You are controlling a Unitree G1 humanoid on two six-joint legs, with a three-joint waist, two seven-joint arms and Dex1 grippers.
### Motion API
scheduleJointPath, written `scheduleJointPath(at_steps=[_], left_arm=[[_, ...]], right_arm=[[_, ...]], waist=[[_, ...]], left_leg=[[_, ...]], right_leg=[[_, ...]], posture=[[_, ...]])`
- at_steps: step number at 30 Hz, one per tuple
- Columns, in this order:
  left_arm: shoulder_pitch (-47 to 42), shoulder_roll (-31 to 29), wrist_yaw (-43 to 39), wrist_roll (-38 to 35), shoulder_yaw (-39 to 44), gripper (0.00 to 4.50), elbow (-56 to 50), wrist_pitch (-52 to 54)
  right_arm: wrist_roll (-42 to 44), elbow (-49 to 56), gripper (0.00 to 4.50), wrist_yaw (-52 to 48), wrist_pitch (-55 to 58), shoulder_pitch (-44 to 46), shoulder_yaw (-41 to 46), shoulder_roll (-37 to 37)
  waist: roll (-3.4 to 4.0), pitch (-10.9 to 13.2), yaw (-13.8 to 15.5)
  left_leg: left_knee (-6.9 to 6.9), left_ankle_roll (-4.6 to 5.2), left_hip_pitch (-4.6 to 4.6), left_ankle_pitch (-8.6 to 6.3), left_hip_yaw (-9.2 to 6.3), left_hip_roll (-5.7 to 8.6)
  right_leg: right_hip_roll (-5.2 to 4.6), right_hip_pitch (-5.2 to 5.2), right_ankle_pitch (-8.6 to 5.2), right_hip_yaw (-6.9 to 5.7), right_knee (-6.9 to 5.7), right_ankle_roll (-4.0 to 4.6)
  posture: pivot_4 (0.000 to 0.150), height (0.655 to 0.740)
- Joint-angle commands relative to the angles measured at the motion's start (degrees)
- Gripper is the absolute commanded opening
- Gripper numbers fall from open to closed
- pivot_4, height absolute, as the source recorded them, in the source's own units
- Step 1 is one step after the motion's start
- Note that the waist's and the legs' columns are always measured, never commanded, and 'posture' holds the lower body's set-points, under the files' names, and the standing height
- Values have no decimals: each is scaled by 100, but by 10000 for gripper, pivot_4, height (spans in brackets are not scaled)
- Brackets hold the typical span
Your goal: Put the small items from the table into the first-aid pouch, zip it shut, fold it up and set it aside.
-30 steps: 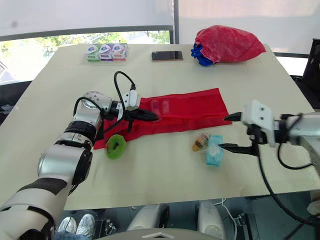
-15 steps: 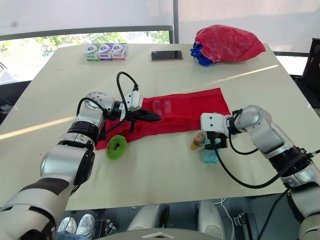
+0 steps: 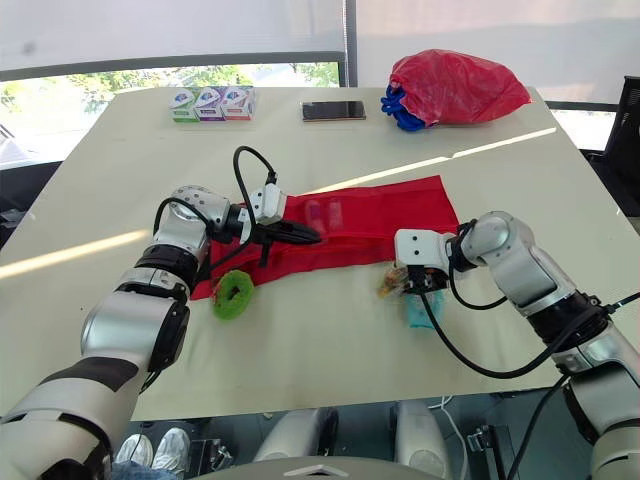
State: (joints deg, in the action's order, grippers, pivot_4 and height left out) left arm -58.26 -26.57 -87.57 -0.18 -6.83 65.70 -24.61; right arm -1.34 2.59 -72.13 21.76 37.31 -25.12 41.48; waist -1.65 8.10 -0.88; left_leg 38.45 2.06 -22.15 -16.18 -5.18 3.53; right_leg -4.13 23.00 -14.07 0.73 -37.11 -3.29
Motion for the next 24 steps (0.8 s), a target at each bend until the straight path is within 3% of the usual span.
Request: scheduleJointPath(at_steps=[1, 9, 17, 20, 23, 24], left_arm=[[-42, -12, -59, -89, 89, 0, -182, -121], [23, 52, -76, -174, 134, 0, -267, -110], [40, 91, -42, -157, 112, 0, -253, -99], [26, 109, -35, -153, 109, 0, -241, -99], [23, 116, -32, -152, 110, 0, -236, -108], [19, 118, -28, -150, 110, 0, -232, -108]], right_arm=[[51, 269, 1528, 42, 263, 13, 139, -2], [567, 1279, 559, 852, 2114, -224, 762, -363], [566, 1811, 559, 1007, 2242, -610, 632, 82], [574, 1789, 13502, 1053, 2189, -591, 575, 101], [486, 1692, 30298, 1134, 2083, -578, 494, 112], [455, 1646, 33933, 1111, 2031, -586, 444, 154]], waist=[[-3, -3, 1], [-2, -2, 4], [-2, -2, 10], [-2, -2, 5], [-2, -2, 4], [-2, -2, 4]], left_leg=[[0, 0, 4, 0, -2, -1], [0, 0, -1, 0, -1, -2], [5, 1, -16, 0, 0, 5], [4, 0, -15, 0, 0, 4], [5, 0, -16, 0, 0, 3], [5, 0, -17, 0, 0, 3]], right_leg=[[0, -2, 0, -1, 0, 0], [-1, 3, 0, 2, -5, 1], [-4, 17, 1, 3, -6, 0], [-3, 17, 1, 3, -9, 0], [-3, 17, 1, 3, -9, 0], [-3, 17, 1, 3, -9, 0]], posture=[[1500, 7400], [1500, 7400], [1500, 7400], [1500, 7400], [1500, 7400], [1500, 7400]])
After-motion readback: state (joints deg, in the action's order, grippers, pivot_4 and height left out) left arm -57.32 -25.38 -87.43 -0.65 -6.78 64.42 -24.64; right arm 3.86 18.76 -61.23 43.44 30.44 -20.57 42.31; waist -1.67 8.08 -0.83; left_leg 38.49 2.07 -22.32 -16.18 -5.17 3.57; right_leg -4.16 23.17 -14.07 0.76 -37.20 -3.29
